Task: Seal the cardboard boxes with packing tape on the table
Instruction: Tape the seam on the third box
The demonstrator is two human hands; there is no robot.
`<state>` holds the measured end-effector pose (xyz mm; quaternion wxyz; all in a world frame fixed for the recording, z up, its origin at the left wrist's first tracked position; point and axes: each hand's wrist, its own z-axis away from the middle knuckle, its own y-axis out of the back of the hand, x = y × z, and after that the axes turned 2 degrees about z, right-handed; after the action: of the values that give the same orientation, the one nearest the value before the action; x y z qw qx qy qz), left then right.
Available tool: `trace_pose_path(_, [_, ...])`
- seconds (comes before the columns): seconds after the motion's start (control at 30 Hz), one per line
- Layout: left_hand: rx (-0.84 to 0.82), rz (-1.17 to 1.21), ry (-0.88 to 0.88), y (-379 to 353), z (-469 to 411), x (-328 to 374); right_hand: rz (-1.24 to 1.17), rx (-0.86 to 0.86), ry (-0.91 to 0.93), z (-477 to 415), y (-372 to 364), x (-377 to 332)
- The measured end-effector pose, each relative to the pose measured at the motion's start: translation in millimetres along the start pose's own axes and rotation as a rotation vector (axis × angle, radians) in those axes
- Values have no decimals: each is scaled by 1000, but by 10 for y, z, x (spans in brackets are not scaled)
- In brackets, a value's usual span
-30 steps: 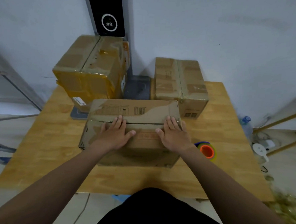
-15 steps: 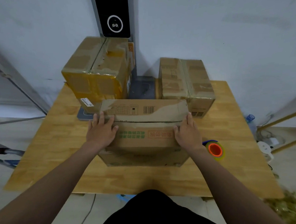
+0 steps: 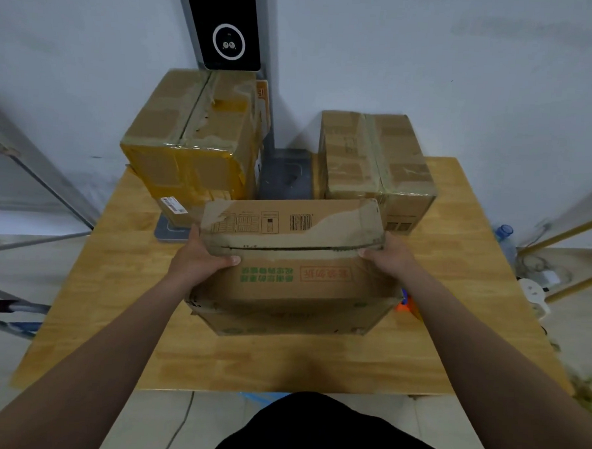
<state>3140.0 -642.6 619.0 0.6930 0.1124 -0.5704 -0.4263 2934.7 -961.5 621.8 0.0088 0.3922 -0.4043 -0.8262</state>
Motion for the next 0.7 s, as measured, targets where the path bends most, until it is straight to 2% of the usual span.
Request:
trace_pose_path(0.1, [-68,113,20,7,-51,-47,-142,-100,-78,-1,56,20])
trace_pose_path(0.2, [-170,248,81,23,-49,-68,-185,-221,-176,1,98,49])
trace_pose_path(0.27, [-202,253,92,23,-54,-55,-207,-224,-207,-9,106,53])
trace_pose_path(0.37, [-140,184,145,3,-99,-56,-210,-136,-197,6,69,5])
trace_pose_path(0.5, [-52,-7,63,-34,-104,2,73,57,-36,43,27,-68])
trace_pose_path(0.6, [20,-133,27,-146,-86,70,202,120,37,111,-65,-112])
trace_pose_path(0.7, [80,-501,-55,-251,87,243,626,144,153,235,-207,-226])
